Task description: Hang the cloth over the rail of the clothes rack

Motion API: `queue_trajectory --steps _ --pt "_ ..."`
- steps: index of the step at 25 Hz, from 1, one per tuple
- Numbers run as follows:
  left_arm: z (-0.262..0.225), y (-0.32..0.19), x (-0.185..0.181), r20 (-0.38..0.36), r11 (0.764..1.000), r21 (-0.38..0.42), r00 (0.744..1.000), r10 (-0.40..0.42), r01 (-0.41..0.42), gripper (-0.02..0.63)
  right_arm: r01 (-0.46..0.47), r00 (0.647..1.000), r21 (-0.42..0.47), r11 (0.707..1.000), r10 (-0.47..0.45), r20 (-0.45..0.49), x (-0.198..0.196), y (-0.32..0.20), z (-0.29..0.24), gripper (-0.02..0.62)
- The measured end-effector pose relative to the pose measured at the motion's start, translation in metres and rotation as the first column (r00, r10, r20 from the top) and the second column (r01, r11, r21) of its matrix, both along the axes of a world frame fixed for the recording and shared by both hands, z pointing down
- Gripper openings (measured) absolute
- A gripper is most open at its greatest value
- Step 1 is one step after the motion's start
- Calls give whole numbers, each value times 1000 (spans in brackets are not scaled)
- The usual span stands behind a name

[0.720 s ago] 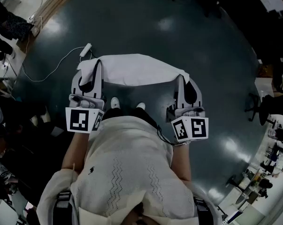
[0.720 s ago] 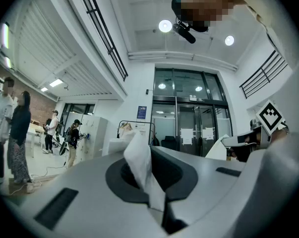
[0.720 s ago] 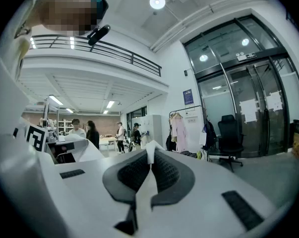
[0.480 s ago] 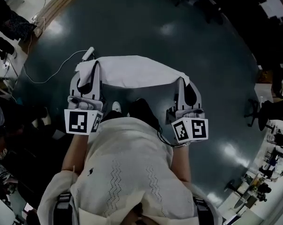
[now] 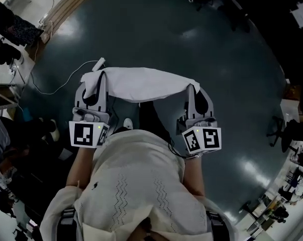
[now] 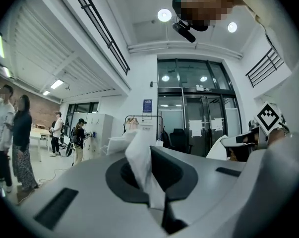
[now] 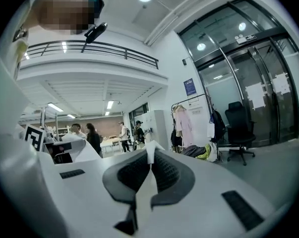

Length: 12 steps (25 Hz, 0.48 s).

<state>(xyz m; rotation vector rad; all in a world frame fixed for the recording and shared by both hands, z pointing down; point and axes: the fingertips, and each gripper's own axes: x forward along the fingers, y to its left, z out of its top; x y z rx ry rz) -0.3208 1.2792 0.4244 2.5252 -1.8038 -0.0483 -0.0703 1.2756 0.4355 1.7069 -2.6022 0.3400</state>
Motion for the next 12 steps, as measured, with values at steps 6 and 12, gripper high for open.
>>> queue_trajectory --steps 6,12 --pt "-12 -117 35 35 1000 8 999 -19 19 15 10 999 9 1000 -10 37 34 -120 -4 21" --pt "-44 -202 68 -6 997 71 1000 -11 12 15 39 999 81 996 -40 9 72 -211 -41 21"
